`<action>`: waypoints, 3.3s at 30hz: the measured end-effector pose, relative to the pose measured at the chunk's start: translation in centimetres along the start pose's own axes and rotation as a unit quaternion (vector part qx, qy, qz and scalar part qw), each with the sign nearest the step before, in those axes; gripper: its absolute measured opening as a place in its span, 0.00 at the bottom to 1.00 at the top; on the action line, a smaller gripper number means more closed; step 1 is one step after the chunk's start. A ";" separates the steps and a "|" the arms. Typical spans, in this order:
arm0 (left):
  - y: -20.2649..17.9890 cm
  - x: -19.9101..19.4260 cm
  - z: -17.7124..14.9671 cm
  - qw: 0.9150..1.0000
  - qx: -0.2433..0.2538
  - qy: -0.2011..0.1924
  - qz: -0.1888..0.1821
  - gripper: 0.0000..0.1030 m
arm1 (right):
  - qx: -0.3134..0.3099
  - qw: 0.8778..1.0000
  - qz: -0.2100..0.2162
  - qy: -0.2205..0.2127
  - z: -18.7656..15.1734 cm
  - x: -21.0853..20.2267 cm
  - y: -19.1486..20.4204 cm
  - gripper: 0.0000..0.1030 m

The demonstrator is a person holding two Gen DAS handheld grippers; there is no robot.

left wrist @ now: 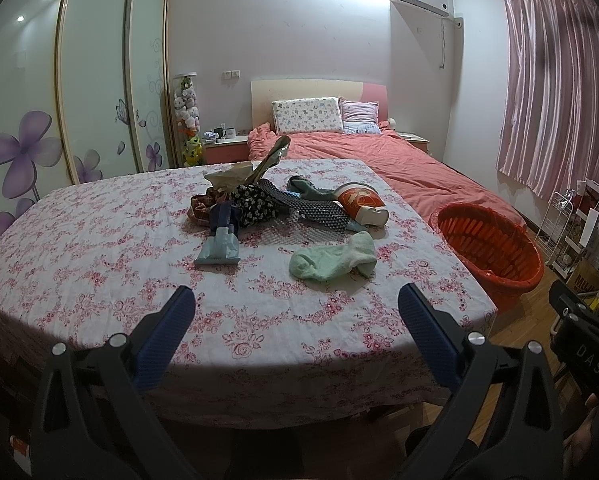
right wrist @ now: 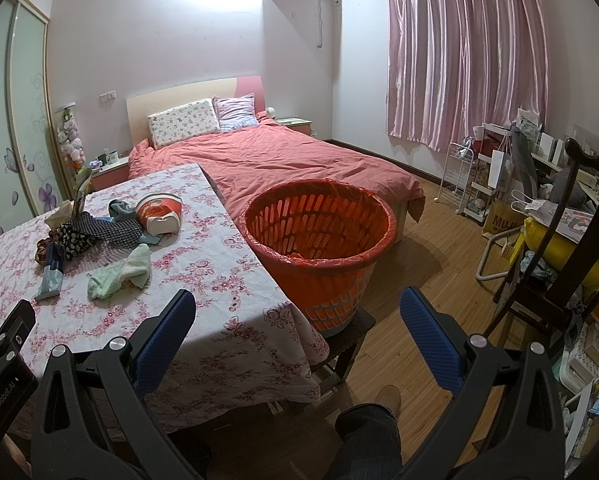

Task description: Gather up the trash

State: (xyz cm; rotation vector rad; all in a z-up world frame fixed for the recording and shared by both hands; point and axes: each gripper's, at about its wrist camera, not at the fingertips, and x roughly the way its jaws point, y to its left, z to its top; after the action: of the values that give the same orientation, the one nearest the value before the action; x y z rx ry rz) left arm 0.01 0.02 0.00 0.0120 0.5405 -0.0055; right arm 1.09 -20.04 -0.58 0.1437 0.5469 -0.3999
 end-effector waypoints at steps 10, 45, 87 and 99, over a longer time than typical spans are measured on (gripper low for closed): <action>0.0 0.0 0.0 1.000 0.000 0.001 0.000 0.96 | 0.000 1.000 0.000 0.000 0.0 0.1 0.0 0.98; 0.0 0.0 0.0 1.000 -0.001 0.003 -0.001 0.96 | -0.001 1.000 -0.001 0.001 -0.1 0.0 0.0 0.98; 11.3 15.0 4.9 0.995 -0.053 0.069 0.039 0.96 | -0.072 0.984 0.152 0.054 2.4 9.4 11.6 0.92; 12.5 20.7 4.7 0.990 -0.067 0.127 0.015 0.82 | -0.094 0.967 0.178 0.159 1.0 15.0 15.7 0.71</action>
State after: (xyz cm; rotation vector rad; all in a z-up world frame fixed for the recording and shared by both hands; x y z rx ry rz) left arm 20.29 12.45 -6.50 -0.1115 0.7951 0.0619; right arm 19.66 -10.88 -7.23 0.1211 0.8554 0.0299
